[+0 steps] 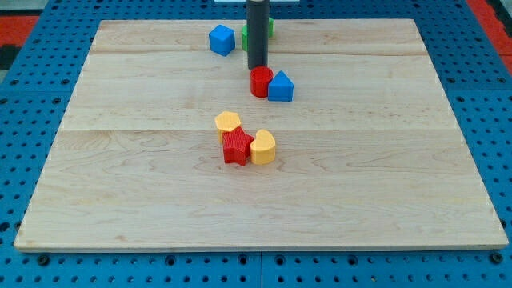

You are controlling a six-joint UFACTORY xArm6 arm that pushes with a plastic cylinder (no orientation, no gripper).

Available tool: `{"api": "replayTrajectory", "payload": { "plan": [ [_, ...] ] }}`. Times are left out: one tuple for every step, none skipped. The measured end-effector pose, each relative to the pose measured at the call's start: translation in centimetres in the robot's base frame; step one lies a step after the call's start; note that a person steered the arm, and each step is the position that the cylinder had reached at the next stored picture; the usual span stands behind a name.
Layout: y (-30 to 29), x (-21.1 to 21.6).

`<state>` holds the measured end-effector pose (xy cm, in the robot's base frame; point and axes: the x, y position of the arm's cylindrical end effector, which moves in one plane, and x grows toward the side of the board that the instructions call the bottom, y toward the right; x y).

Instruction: Move red circle to the top of hexagon

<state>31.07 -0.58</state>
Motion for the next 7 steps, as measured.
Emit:
{"api": "replayTrajectory", "payload": {
  "plan": [
    [0.0, 0.0],
    [0.0, 0.0],
    [1.3, -0.3],
    [4.7, -1.7],
    [7.3, -3.4],
    [7.8, -3.7],
    [5.7, 0.4]
  ]
}}
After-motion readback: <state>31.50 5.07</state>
